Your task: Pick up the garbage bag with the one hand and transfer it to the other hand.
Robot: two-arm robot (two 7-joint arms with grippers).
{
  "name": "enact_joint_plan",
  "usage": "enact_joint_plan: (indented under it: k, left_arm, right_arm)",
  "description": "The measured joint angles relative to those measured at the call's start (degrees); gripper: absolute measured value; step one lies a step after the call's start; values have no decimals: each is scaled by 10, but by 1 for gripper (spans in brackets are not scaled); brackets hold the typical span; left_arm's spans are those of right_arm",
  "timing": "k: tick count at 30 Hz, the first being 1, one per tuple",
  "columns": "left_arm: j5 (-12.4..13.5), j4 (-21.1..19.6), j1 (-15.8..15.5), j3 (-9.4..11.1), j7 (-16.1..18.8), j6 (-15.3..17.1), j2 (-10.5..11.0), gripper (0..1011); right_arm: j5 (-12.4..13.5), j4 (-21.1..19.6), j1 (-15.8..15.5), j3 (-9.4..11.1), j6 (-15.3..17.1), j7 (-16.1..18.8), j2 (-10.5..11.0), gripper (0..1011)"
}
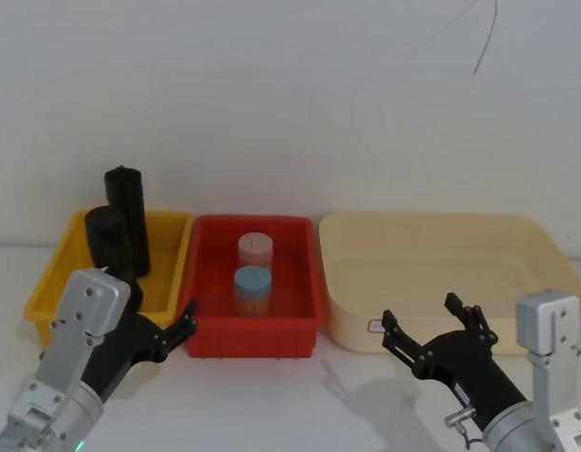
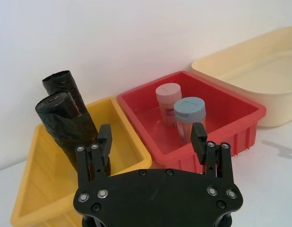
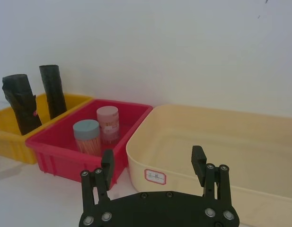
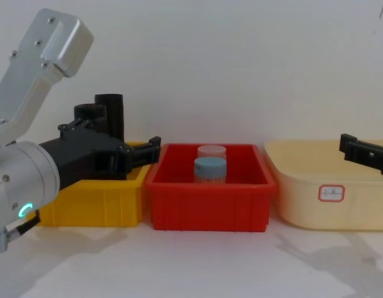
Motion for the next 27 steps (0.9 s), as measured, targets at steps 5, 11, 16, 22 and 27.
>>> enact_joint_plan:
  k: [5,11,16,22,27]
  left_arm:
    - [0,0,0,0,0,0,0,1000]
    - [0,0,0,0,0,0,0,1000]
    - [0,0,0,0,0,0,0,1000]
    - [0,0,0,0,0,0,0,1000]
    - [0,0,0,0,0,0,0,1000]
  right_arm:
    - [0,0,0,0,0,0,0,1000]
    - [0,0,0,0,0,0,0,1001]
    - [0,0,0,0,0,0,0,1001]
    - [0,0,0,0,0,0,0,1000]
    - [0,0,0,0,0,0,0,1001]
